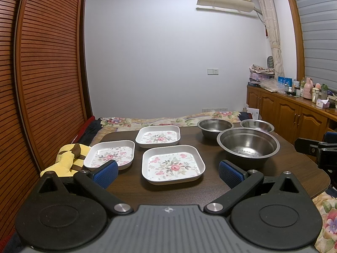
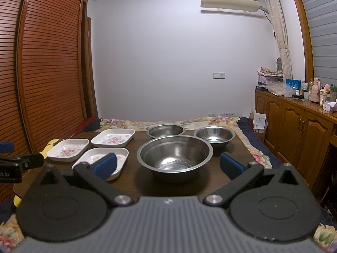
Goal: Organize plates and bowls
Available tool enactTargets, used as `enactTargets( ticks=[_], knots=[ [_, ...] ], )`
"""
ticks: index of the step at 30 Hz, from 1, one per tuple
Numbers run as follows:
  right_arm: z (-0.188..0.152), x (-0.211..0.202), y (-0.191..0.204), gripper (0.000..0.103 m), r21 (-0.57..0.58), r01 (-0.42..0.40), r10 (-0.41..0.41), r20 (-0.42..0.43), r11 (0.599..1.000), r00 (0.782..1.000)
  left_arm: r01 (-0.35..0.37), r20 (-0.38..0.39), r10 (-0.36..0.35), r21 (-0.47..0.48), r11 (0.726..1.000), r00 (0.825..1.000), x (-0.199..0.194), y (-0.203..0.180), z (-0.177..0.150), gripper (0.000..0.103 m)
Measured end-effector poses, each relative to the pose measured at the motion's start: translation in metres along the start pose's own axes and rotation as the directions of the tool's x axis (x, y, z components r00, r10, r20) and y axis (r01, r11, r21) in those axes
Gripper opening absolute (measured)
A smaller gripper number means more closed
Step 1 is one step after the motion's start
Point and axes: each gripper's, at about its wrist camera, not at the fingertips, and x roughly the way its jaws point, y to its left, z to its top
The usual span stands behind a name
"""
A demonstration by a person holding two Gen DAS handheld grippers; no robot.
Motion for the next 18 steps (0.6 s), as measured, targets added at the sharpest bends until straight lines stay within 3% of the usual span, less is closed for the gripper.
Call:
enactTargets(
  ticks=[18],
  knots=[
    [-0.0024,0.0036,0.0049,0.103,-0.007,-0.006,0.006,-0.012,1.000,1.000,0.002,-0.031,-0.002,-0.015,1.000,1.000,0.0091,0.0072,-0.0075,0.103]
  ],
)
